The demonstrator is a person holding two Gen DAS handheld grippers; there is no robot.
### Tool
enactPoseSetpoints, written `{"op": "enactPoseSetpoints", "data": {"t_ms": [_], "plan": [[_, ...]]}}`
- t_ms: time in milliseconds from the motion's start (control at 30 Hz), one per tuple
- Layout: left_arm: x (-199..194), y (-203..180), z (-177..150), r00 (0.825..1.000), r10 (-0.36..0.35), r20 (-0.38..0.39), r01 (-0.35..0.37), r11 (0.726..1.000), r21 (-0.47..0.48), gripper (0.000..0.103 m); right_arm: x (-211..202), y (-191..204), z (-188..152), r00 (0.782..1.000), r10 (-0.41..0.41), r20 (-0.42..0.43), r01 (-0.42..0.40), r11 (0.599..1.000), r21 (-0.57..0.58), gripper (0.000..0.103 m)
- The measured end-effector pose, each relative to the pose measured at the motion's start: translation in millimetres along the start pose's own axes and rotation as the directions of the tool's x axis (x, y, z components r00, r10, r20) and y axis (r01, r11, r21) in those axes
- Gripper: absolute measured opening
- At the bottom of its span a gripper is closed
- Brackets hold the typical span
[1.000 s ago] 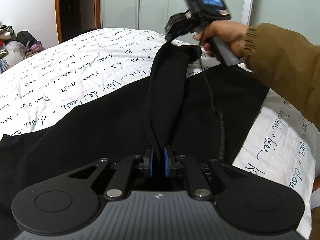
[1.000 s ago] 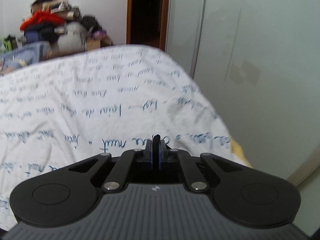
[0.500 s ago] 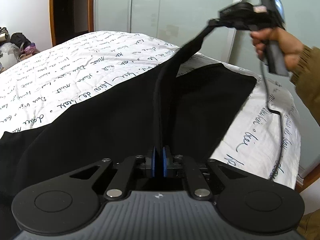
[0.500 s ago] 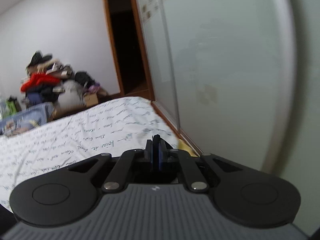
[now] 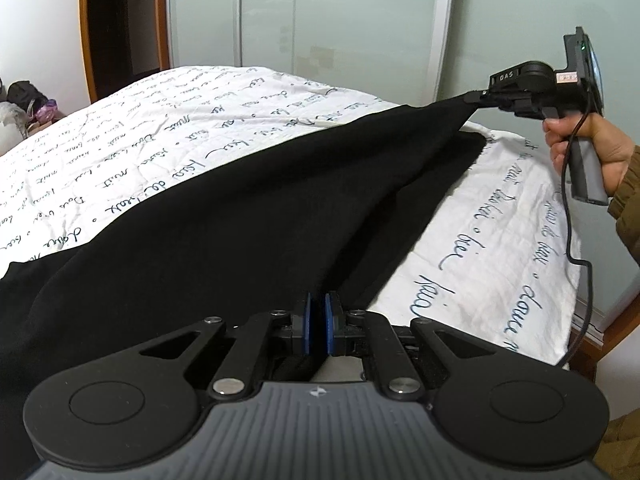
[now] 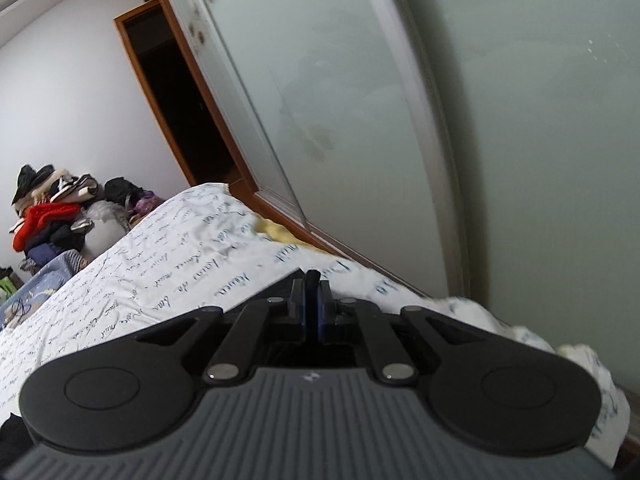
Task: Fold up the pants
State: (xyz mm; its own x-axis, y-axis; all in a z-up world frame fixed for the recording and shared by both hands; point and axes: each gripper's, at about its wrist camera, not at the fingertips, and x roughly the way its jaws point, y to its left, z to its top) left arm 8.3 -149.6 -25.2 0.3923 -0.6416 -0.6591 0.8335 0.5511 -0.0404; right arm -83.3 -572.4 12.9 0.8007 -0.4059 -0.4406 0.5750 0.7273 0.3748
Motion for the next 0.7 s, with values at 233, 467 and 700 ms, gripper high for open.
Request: {"op": "enactPoseSetpoints", "data": {"t_ms": [233,467,700], "plan": [[-10.1,5.7,-2.1,1.000,-0.017,0.016,0.018,0.999,-0.031,0.007,-4.6,-4.0,-3.8,1.000,0.004,0.017,-0.005,1.000,0.012,0.006],[-15.1,13.8,-6.7,0.999,-0.033,0.018,0.034,0.998,-0.052,0.007,13.4,-14.3,-22.0,0.994,-0.078,-0.079,0.076,0.997,-0.025,0.007],[-26.4,15.7,-10.5,0.998,-0.041,0.054,0.043,0.998,-0.041,0.007,2.7,-12.6,-27.0,0.997,-0.082,-0.001,0.082,0.997,-0.016,0.006]]}}
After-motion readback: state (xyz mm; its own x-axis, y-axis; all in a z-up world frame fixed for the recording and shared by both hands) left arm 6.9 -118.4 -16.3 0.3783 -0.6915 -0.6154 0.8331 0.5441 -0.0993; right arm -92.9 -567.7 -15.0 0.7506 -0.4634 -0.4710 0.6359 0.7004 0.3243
